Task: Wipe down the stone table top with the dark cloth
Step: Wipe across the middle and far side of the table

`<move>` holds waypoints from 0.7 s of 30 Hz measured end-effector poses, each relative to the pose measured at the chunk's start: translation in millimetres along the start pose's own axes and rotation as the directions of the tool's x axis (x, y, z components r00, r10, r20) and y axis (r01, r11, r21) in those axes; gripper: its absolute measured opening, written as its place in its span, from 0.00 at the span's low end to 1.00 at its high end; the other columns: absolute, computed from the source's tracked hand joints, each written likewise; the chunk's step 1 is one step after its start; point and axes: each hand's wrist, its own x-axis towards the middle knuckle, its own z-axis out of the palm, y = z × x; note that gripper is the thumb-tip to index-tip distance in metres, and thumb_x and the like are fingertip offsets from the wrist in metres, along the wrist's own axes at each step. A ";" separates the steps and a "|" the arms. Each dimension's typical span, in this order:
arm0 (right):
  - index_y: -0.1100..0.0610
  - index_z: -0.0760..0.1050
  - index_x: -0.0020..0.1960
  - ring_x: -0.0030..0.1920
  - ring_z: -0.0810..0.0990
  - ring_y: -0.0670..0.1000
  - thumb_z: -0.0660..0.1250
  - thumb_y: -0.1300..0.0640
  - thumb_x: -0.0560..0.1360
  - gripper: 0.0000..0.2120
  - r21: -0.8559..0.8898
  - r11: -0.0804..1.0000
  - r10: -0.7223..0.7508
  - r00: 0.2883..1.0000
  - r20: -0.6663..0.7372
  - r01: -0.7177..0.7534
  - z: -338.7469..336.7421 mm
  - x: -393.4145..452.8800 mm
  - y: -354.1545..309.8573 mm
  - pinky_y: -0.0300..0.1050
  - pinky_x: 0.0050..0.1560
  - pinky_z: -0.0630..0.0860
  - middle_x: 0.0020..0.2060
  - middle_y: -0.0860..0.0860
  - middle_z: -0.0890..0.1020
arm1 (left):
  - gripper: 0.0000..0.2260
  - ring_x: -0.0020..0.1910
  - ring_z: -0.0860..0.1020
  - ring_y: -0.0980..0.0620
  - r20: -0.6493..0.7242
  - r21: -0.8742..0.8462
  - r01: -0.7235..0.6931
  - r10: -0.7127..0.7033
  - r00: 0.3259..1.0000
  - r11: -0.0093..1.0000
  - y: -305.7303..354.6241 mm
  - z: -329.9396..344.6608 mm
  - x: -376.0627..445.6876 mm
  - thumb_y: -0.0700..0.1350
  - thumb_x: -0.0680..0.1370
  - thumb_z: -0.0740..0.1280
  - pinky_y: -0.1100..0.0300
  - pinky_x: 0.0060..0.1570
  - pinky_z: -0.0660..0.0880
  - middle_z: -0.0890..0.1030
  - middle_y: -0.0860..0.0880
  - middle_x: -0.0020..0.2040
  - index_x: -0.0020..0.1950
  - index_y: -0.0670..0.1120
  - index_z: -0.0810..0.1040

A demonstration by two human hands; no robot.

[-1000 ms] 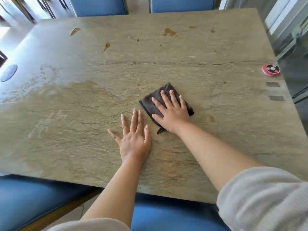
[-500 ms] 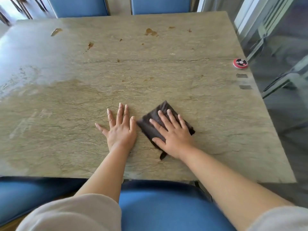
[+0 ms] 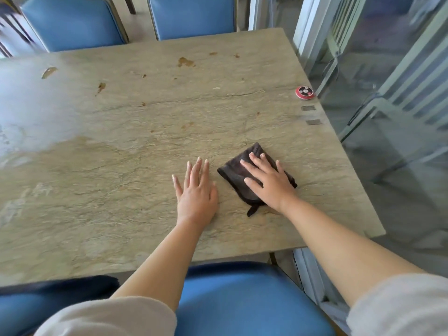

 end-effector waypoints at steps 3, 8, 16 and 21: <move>0.47 0.61 0.75 0.78 0.49 0.50 0.58 0.53 0.81 0.23 -0.005 0.995 0.098 0.985 -0.142 -0.100 -13.4 -12.6 34.7 0.54 0.75 0.39 0.77 0.49 0.56 | 0.25 0.79 0.48 0.53 -0.075 -0.031 -0.328 0.325 0.943 0.944 34.5 6.3 3.8 0.50 0.82 0.51 0.51 0.77 0.42 0.56 0.48 0.79 0.79 0.46 0.55; 0.51 0.66 0.73 0.76 0.56 0.52 0.54 0.50 0.82 0.20 -0.018 0.950 0.295 0.919 -0.263 -0.310 -25.2 -25.1 85.2 0.60 0.75 0.47 0.74 0.50 0.64 | 0.33 0.79 0.40 0.47 0.153 0.179 -0.401 0.377 0.914 0.899 85.8 38.6 15.4 0.69 0.78 0.40 0.41 0.75 0.39 0.44 0.50 0.80 0.79 0.56 0.44; 0.56 0.64 0.74 0.76 0.56 0.57 0.48 0.48 0.80 0.25 -0.096 0.953 0.237 0.906 -0.351 -0.286 -16.5 -25.2 98.6 0.57 0.75 0.53 0.75 0.58 0.62 | 0.35 0.77 0.35 0.45 0.155 0.210 -0.046 0.013 0.988 0.977 95.4 33.2 150.8 0.74 0.73 0.42 0.31 0.70 0.35 0.40 0.54 0.80 0.77 0.64 0.43; 0.62 0.65 0.72 0.76 0.57 0.55 0.47 0.55 0.80 0.24 -0.019 0.948 0.282 0.866 -0.413 -0.318 -14.8 -14.8 106.3 0.53 0.76 0.55 0.74 0.58 0.64 | 0.30 0.78 0.39 0.49 0.203 0.162 -0.285 0.250 0.947 0.945 136.4 43.0 184.6 0.69 0.77 0.46 0.36 0.72 0.36 0.45 0.60 0.80 0.77 0.64 0.48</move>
